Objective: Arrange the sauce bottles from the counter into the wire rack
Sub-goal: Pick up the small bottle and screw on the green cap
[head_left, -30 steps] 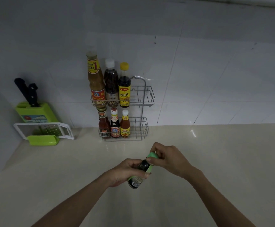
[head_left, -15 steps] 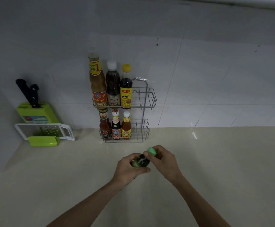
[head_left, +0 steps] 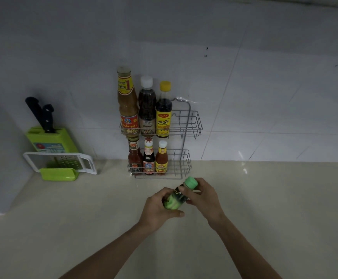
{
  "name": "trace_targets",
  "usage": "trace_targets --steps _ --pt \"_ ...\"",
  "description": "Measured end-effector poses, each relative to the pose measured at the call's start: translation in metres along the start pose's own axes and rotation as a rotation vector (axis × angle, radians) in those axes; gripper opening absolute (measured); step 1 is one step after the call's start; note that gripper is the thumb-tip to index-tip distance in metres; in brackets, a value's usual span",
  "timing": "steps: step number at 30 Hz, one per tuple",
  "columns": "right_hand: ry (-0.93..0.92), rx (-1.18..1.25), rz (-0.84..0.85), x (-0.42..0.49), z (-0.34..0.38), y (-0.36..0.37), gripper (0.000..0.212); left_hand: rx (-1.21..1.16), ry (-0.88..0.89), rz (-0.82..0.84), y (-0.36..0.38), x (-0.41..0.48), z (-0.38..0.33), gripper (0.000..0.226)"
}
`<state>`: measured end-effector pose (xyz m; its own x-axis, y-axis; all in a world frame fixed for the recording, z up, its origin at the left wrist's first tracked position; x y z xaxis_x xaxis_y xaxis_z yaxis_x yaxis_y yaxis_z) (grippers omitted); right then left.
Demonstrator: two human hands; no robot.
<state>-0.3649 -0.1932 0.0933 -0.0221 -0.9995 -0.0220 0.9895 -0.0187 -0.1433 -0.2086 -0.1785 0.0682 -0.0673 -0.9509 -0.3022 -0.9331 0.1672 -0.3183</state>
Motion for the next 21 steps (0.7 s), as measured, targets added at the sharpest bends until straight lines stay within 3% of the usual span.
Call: trace_targets --steps 4,8,14,21 --pt "0.027 0.008 0.01 0.012 -0.006 0.009 0.03 0.015 0.018 -0.027 0.0 0.01 0.004 0.066" --pt "-0.01 -0.038 0.045 0.046 0.002 0.004 0.037 0.079 -0.029 -0.056 -0.015 0.026 0.019 0.094" --pt "-0.219 -0.088 0.118 0.11 0.041 -0.002 0.036 -0.06 -0.085 -0.265 -0.072 0.05 0.017 0.085" --pt "-0.343 -0.32 0.2 0.148 0.039 0.021 0.048 -0.003 -0.025 -0.236 -0.074 0.076 -0.002 0.083"
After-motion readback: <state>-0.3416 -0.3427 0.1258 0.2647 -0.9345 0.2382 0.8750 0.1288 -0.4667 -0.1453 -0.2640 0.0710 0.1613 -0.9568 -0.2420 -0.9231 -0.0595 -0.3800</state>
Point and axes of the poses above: each hand's wrist, its own x-axis towards the middle knuckle, its own y-axis out of the palm, z = x × y, the point moved 9 cm from there along x, towards the middle knuckle, and after that the axes turned 10 degrees about -y, right-handed, at the moved point
